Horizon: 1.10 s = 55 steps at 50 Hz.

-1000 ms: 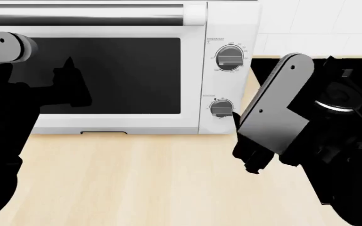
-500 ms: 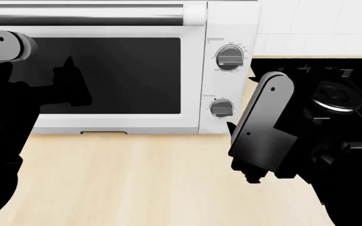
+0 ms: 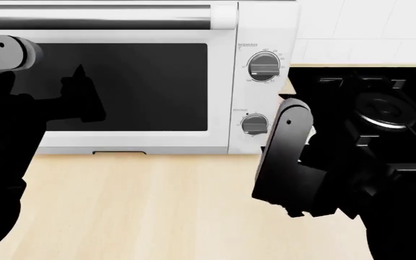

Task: Turn on the toaster oven by setting the timer.

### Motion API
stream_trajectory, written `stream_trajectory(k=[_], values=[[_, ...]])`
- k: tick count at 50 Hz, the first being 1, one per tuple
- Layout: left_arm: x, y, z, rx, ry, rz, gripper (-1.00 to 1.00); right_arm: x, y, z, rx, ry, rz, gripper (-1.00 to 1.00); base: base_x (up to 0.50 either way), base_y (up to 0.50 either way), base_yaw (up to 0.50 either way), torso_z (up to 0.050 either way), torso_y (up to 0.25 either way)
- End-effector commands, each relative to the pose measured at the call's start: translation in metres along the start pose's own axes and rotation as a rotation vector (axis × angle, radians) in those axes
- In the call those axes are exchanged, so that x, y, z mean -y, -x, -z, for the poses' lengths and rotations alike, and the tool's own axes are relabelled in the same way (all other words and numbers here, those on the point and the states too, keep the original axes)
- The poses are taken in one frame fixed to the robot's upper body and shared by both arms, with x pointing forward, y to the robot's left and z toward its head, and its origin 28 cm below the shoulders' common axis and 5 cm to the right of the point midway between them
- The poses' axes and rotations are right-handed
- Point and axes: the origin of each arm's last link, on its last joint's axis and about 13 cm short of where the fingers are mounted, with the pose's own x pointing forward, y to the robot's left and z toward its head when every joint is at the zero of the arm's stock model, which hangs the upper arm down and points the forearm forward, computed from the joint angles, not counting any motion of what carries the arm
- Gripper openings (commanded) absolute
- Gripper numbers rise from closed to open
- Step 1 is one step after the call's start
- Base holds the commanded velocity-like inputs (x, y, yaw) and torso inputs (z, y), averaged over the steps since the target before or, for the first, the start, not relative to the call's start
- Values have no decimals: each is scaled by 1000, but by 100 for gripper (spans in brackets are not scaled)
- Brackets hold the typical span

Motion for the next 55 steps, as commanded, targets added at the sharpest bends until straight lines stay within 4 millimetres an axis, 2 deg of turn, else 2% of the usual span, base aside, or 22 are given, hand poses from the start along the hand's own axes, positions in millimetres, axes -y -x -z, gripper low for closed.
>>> stream_trajectory(k=[1, 17, 36, 55], values=[[0, 0, 0, -1, 3, 2, 100, 4, 4, -8, -3, 110, -8, 100, 0, 0, 0, 0, 0], [0, 0, 0, -4, 12, 1, 100, 19, -1, -19, 44, 176, -29, 100, 0, 0, 0, 0, 0], [1, -1, 1, -8, 16, 3, 100, 12, -10, -22, 26, 147, -165, 100, 0, 0, 0, 0, 0], [1, -1, 2, -11, 21, 5, 100, 13, -11, -31, 7, 193, -175, 100, 0, 0, 0, 0, 0]])
